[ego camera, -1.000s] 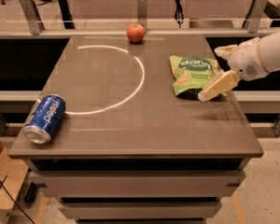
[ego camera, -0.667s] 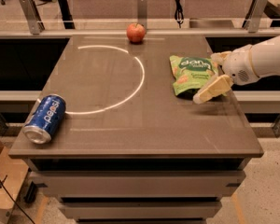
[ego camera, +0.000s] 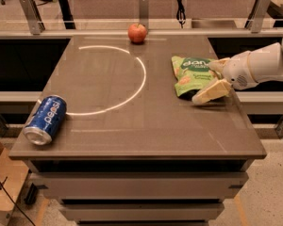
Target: Move green rice chip bag near pepsi can
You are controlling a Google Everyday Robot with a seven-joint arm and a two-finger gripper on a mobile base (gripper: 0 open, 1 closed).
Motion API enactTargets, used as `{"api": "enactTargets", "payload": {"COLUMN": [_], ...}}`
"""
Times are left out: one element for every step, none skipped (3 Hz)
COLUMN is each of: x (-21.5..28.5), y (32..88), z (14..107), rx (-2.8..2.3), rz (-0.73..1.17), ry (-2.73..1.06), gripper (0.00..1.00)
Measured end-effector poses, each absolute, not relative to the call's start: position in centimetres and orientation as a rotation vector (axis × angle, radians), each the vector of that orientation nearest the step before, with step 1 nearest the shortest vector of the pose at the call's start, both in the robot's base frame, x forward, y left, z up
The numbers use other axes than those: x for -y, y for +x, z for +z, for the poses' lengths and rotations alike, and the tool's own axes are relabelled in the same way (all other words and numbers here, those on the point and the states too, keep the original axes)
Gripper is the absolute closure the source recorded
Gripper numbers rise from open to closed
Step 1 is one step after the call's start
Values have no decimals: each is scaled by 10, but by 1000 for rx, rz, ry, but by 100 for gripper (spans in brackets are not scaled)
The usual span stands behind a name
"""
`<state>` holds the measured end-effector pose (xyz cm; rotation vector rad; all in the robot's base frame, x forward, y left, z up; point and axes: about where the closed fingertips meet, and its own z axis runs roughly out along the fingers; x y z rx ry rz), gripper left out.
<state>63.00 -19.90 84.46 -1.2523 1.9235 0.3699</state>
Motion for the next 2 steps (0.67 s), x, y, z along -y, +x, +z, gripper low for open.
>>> {"api": "enactTargets", "payload": {"x": [192,179], "y": [629,626], "z": [859,865], "rx": [-1890,-1872], "rz": [336,320], "ry": [-1275,-1321], "gripper": [41,64]}}
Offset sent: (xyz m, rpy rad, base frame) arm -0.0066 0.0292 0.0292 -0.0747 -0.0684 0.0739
